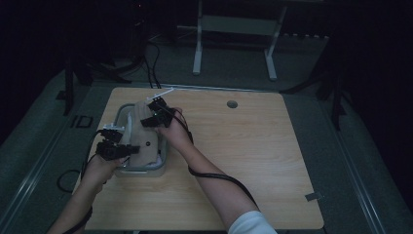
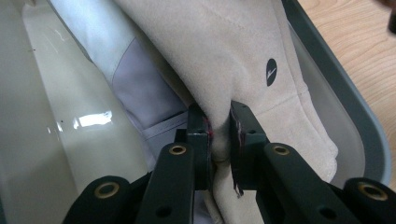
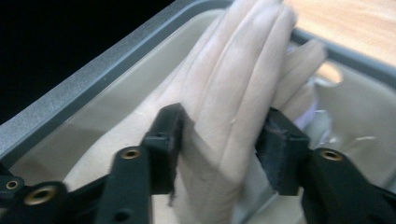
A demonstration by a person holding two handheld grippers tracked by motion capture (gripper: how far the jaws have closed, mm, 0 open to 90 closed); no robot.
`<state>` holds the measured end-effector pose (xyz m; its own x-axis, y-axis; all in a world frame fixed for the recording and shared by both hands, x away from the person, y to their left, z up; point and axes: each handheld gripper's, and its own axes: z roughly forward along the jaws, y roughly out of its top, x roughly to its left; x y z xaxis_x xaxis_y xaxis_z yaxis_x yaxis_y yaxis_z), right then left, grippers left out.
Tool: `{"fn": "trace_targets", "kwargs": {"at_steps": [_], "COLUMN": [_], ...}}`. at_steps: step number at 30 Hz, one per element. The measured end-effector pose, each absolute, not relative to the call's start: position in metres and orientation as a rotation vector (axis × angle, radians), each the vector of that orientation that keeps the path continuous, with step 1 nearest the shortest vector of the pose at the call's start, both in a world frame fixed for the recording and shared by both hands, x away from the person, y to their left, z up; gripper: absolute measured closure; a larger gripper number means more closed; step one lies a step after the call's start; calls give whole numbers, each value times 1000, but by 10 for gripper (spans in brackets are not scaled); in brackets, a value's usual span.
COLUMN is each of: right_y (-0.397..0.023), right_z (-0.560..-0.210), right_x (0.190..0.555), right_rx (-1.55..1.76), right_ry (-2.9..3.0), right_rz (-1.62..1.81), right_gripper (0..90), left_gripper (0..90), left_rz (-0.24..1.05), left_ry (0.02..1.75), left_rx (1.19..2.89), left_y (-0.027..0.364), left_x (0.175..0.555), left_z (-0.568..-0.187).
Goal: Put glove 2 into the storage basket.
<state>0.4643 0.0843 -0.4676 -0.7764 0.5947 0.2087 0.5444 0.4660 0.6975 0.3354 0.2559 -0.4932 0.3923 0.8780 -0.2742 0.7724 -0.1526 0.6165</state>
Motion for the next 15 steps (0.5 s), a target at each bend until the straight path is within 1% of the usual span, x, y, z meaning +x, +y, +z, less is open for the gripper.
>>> {"fn": "trace_targets", "kwargs": {"at_steps": [2, 5, 6, 7, 9, 10, 11, 12, 15], "right_y": [79, 70, 67, 65, 59, 56, 54, 51, 46], "right_z": [-464, -458, -457, -455, -452, -450, -449, -447, -443], "right_x": [466, 469, 470, 470, 472, 472, 471, 471, 467], "right_rx": [1021, 1026, 1027, 1020, 1010, 1004, 989, 962, 896], "right_ry": [2620, 2600, 2594, 2587, 2584, 2587, 2593, 2602, 2634], "right_rz": [1223, 1237, 1245, 1247, 1255, 1258, 1256, 1261, 1261], "right_gripper": [437, 393, 378, 357, 301, 287, 259, 202, 174], "left_gripper": [797, 757, 723, 669, 528, 476, 436, 383, 309], "left_rz": [192, 192, 191, 188, 195, 221, 241, 256, 295], "left_ry": [1410, 1407, 1414, 1413, 1410, 1403, 1391, 1385, 1343], "left_rx": [1954, 1943, 1937, 1930, 1915, 1911, 1906, 1899, 1890], "left_y": [256, 256, 256, 257, 258, 258, 258, 257, 257], "left_x": [335, 334, 334, 334, 333, 332, 331, 330, 327], "left_z": [-493, -493, -493, -492, -490, -488, -486, -484, -477]}}
